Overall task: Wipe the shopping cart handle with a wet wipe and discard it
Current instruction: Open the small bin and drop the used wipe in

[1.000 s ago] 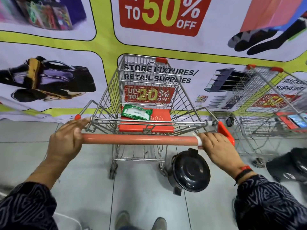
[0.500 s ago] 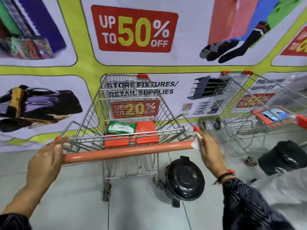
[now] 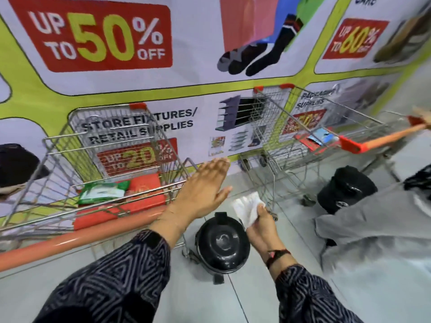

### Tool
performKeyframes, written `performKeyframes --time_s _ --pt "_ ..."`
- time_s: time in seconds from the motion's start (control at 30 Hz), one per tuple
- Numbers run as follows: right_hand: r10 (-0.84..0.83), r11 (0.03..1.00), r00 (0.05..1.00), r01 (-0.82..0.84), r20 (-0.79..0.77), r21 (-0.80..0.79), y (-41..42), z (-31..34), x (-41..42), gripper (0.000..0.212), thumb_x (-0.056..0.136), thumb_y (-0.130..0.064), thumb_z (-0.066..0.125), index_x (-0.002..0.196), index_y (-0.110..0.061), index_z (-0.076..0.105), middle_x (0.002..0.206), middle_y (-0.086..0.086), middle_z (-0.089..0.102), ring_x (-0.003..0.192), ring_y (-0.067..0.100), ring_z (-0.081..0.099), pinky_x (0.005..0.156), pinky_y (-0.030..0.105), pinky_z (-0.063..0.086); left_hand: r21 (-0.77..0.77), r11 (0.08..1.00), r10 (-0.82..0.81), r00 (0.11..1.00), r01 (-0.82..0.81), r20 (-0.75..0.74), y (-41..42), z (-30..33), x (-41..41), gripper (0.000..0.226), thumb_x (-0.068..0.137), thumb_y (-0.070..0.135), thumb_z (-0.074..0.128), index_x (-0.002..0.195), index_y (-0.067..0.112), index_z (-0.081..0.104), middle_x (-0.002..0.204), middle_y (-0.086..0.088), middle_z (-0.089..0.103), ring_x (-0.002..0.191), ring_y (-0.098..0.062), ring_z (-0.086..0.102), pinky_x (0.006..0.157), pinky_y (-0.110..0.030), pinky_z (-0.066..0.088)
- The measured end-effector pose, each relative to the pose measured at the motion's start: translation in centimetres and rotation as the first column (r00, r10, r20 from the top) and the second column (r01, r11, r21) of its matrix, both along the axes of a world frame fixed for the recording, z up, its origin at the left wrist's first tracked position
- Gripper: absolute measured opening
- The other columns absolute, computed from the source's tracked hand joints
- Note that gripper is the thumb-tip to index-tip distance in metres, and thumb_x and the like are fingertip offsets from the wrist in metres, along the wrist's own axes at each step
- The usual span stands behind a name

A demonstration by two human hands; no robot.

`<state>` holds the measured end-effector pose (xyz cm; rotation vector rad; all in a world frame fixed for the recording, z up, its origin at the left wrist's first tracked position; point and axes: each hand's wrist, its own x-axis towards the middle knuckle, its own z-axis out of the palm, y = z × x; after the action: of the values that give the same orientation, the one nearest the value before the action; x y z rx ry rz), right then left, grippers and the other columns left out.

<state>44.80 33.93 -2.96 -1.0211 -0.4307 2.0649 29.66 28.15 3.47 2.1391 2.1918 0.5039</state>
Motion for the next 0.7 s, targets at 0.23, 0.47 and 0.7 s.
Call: performKeyframes --time_s 0.23,0.47,0.7 --pt "-0.06 0.977 0.998 0.058 -0.003 -0.204 1.2 -3.8 3.4 0.03 0.097 -0.024 0.033 0.096 -0.003 0.055 0.074 0.014 0.071 0.087 0.029 0.056 0.08 0.039 0.045 -0.149 0.978 -0.161 0.982 0.145 -0.102 3.2 -2.5 0.8 0.066 0.093 0.047 0.022 0.14 0.01 -0.005 0.154 -0.011 0.002 0.141 -0.019 -0.002 0.109 -0.028 -0.011" --pt "-0.054 0.956 0.998 0.04 -0.041 -0.29 -0.5 -6.0 3.6 0.043 0.088 -0.033 0.043 0.107 0.002 0.059 0.112 0.022 0.062 0.095 0.037 0.062 0.067 0.043 0.057 -0.199 0.952 -0.225 0.973 0.231 0.049 3.3 -2.9 0.1 0.061 0.094 0.042 0.02 0.14 0.009 -0.003 0.154 -0.012 0.002 0.141 -0.019 -0.002 0.108 -0.027 -0.011" --pt "-0.203 0.926 0.977 0.172 -0.058 -0.336 -0.7 -7.5 5.4 0.061 0.094 -0.053 0.029 0.105 0.001 0.056 0.094 0.026 0.068 0.099 0.038 0.055 0.092 0.05 0.039 -0.2 0.957 -0.203 0.977 0.212 0.064 3.2 -2.6 0.4 0.06 0.094 0.044 0.015 0.139 0.005 0.011 0.152 -0.016 0.016 0.14 -0.023 0.012 0.112 -0.031 -0.002"
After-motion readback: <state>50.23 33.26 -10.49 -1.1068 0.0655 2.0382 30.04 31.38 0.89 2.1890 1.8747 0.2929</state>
